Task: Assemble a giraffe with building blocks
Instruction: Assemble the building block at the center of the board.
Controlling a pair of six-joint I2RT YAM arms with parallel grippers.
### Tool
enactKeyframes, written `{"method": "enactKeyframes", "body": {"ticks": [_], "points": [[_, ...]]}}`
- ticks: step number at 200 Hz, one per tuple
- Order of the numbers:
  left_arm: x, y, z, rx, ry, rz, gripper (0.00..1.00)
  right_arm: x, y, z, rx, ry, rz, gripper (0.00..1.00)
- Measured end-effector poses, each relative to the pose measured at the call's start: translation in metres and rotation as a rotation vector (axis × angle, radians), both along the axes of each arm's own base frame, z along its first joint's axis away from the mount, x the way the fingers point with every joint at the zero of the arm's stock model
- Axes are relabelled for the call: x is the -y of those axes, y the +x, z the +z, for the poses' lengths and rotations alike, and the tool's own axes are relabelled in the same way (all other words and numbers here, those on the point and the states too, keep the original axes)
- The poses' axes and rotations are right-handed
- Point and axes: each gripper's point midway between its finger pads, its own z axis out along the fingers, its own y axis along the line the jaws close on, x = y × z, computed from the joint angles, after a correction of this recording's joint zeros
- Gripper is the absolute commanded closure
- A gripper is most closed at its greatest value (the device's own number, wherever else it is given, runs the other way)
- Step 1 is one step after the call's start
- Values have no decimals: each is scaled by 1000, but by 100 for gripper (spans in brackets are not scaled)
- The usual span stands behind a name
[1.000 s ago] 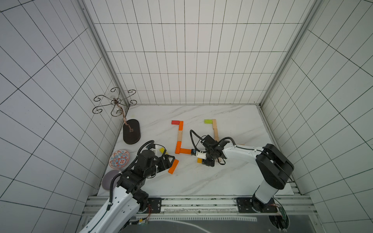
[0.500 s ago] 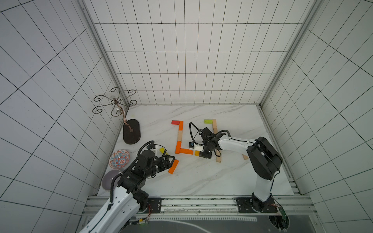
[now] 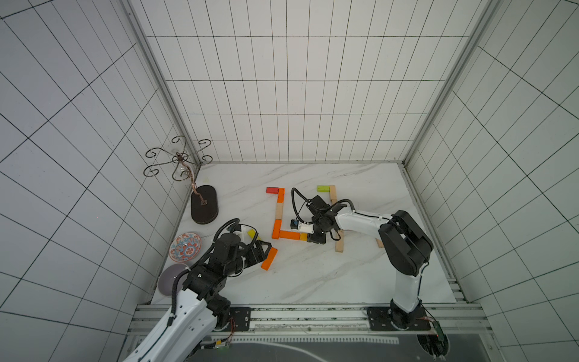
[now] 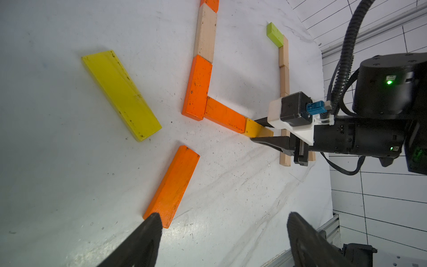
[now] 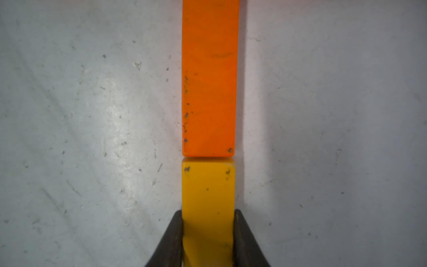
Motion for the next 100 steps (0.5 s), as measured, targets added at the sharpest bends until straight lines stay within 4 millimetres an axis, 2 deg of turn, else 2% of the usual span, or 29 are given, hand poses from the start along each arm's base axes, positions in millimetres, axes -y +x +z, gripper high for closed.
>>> {"method": "enactKeyframes", "body": {"ticks": [74,100], "points": [[0,0,0,1,0,1,15,-3,1,-1,-8,4,7,76],[0,0,0,1,0,2,15,-3,1,0,-9,6,8,72]]}}
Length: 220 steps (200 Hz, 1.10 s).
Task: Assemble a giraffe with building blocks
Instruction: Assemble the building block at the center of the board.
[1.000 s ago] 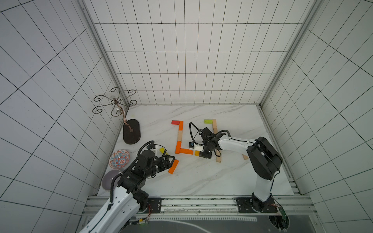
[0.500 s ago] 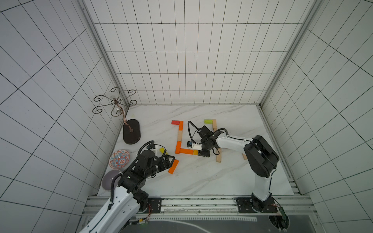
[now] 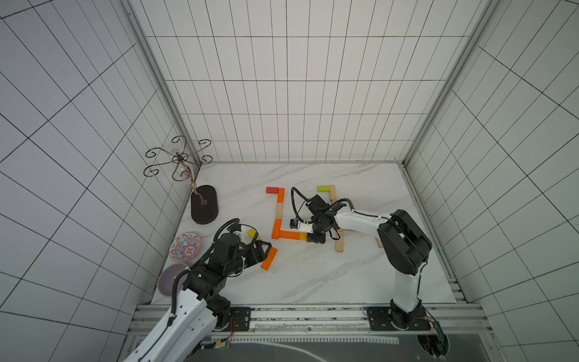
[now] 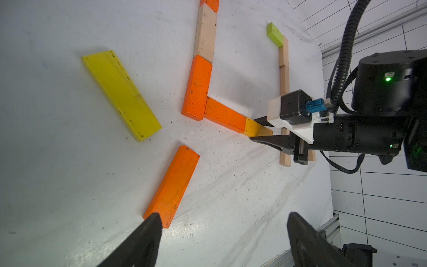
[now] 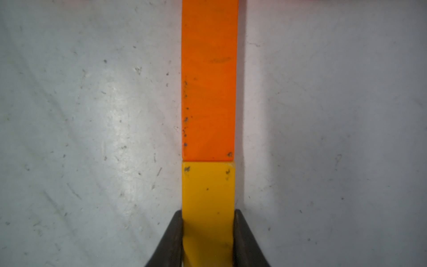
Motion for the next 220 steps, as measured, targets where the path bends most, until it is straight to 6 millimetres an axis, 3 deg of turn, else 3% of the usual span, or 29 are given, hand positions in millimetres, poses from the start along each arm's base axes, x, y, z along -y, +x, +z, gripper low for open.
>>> {"method": "enactKeyframes", "body": {"ticks": [45,180,200,220], "points": [[0,0,0,1,0,0,15,0,0,-1,2,-1,2,60],[-2,1,-1,1,5,10,13,2,4,3,22,-12,-7,42],[-4,2,-1,4,10,19,12,3,4,14,35,-5,-12,40],[-5,3,-3,2,18,28,13,0,7,45,89,50,-27,40]]}}
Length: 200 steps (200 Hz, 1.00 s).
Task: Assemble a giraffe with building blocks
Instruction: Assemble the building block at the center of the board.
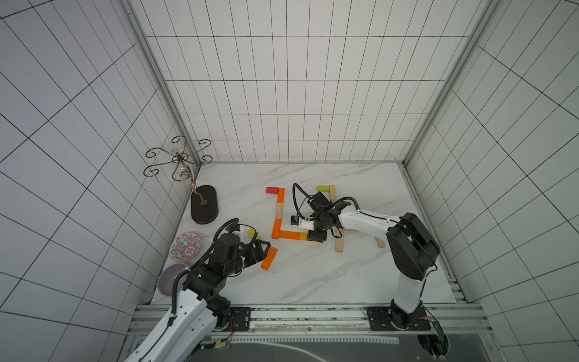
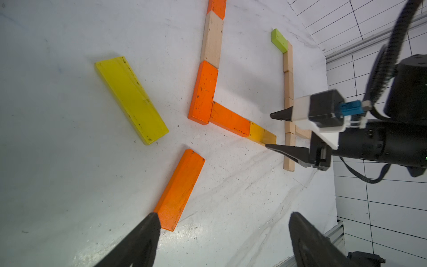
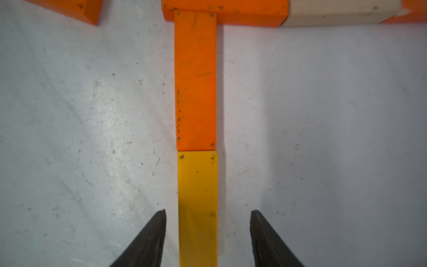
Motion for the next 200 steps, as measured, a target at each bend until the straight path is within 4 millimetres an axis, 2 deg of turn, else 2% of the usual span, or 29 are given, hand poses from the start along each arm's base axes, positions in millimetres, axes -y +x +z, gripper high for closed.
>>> {"method": "enactKeyframes", "body": {"ticks": [12,36,49,65,79,101,128,144,163,200], "points": [[-1,1,-3,-7,10,4,15,-4,3,28,49,57,-16,39],[-4,4,-15,-42,54,11,17,-14,2,97,183,225,-51,40],[-6,6,-24,-70,98,10,17,-17,-12,127,241,324,-70,40],[-7,9,-33,-103,164,3,18,-21,-38,145,269,431,-82,42],[-5,13,-37,-110,229,-12,18,-23,-62,146,259,512,-107,42],[2,18,-46,-121,335,-51,24,-20,-100,131,198,614,-155,43],[6,22,-74,-196,459,-94,25,-8,-130,120,136,741,-218,44],[4,20,-93,-246,521,-111,23,0,-138,122,119,810,-253,44],[6,16,-106,-274,566,-142,22,6,-141,124,109,862,-281,44],[16,22,-111,-271,586,-169,26,13,-144,114,91,880,-305,44]]}}
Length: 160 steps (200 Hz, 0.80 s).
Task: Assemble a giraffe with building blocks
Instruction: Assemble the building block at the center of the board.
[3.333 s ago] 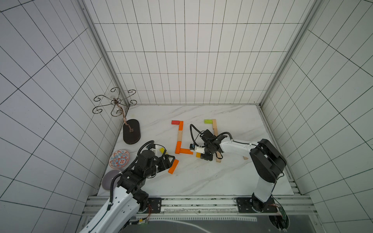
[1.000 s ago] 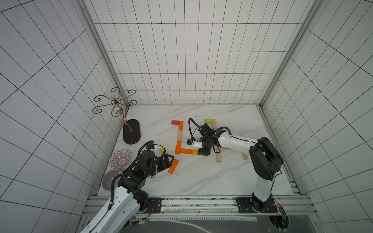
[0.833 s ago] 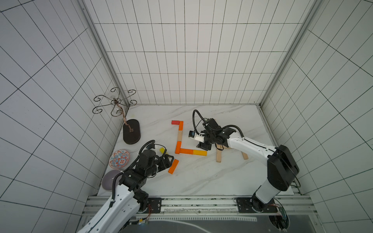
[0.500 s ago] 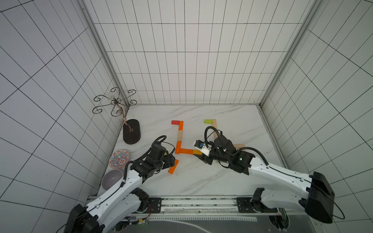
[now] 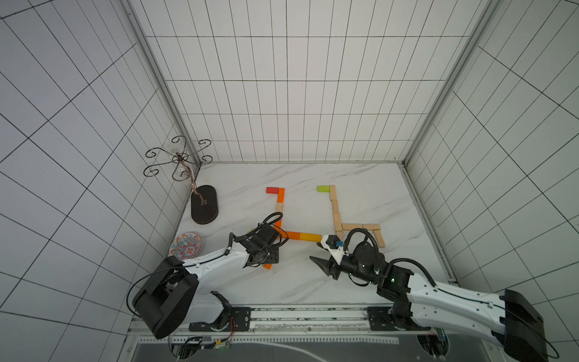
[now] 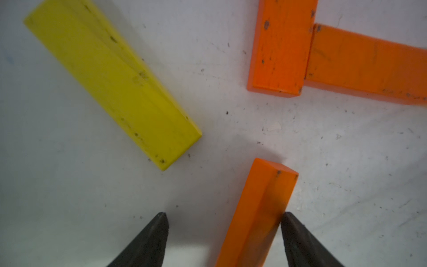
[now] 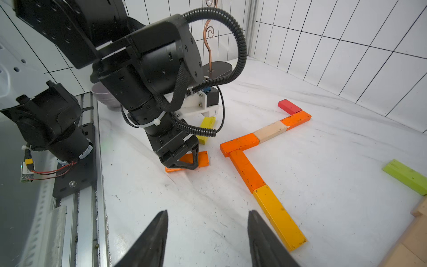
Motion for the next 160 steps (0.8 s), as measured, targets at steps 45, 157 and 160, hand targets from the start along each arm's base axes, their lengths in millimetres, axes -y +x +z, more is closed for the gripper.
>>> {"method": "enactKeyframes", "body": {"ticks": [45,157,160], "points": [[3,4,-1,7,16,-18,33,6,-3,-6,-5,12,-3,44],[6,11,-4,-29,100,-105,65,8,-4,1,4,43,-5,44],[6,11,-4,-29,102,-111,66,8,-4,1,4,43,-5,44]]}}
